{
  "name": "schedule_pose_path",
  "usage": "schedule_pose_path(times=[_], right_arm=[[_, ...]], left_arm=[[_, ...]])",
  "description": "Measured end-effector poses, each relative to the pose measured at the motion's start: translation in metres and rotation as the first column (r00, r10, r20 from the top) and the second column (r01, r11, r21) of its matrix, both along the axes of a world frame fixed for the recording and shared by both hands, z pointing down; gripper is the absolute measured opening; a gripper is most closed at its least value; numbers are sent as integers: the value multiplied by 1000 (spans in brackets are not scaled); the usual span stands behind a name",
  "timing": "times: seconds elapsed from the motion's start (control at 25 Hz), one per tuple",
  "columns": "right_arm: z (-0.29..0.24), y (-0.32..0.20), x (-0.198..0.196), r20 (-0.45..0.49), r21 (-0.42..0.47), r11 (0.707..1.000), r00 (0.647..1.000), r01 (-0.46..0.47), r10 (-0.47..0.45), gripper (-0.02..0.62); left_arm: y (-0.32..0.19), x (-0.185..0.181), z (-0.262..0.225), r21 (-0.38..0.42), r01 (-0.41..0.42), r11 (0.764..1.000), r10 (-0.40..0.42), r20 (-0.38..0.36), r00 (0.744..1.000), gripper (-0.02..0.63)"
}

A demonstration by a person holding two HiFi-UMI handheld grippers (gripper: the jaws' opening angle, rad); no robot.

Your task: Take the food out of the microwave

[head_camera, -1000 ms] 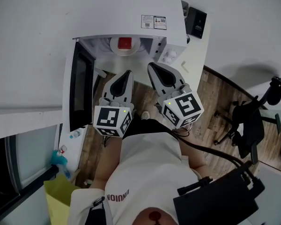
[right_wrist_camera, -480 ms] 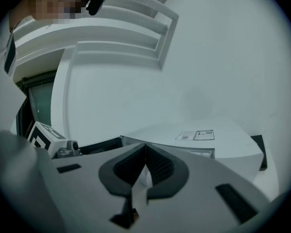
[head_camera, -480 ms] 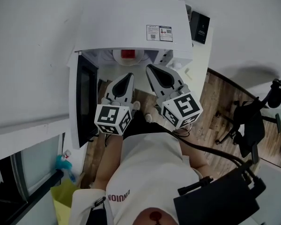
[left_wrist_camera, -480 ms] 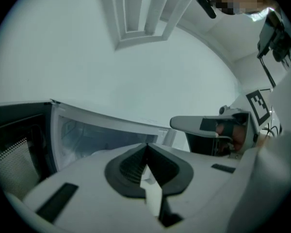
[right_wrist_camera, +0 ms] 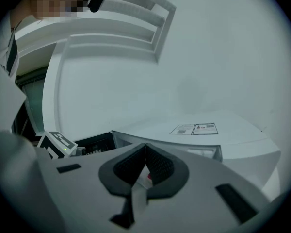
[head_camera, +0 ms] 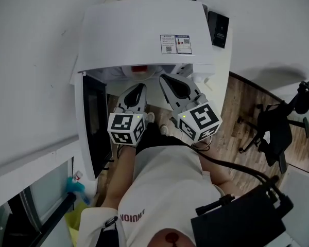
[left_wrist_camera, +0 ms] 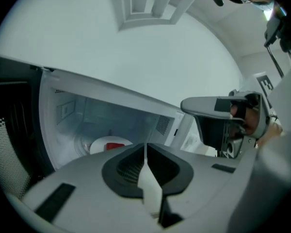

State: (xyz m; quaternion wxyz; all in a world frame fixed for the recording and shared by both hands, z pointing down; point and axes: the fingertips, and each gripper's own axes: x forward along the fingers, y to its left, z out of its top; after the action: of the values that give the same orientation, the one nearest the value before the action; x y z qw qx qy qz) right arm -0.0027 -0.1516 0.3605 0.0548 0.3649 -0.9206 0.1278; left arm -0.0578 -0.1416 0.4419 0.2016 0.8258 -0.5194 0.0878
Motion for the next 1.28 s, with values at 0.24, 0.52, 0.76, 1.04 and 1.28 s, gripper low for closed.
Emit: schedule_pose_path(times=[0.24, 0.52, 0.76, 1.04, 1.28], right_arm=[[7, -6, -2, -20, -15, 1000, 1000, 1, -1, 21], [11, -10, -6, -32, -26, 1000, 999, 0, -1, 21], [16, -12, -8, -37, -41, 999, 999, -1, -1, 21], [20, -15, -12, -44, -50, 999, 999, 1, -4, 21], [24, -17, -13, -49, -60, 998, 999, 6, -9, 21]], left_arm=[[-7, -4, 24, -69, 13, 998, -15, -30, 999, 14], [-13, -10, 46, -156, 30, 987, -43, -81, 996, 91], [-18, -17, 61, -218, 47, 975, -71, -104, 992, 114], [-20, -22, 82, -322, 67, 944, -134, -190, 973, 149], [-23, -23, 95, -379, 72, 923, -174, -243, 954, 149]])
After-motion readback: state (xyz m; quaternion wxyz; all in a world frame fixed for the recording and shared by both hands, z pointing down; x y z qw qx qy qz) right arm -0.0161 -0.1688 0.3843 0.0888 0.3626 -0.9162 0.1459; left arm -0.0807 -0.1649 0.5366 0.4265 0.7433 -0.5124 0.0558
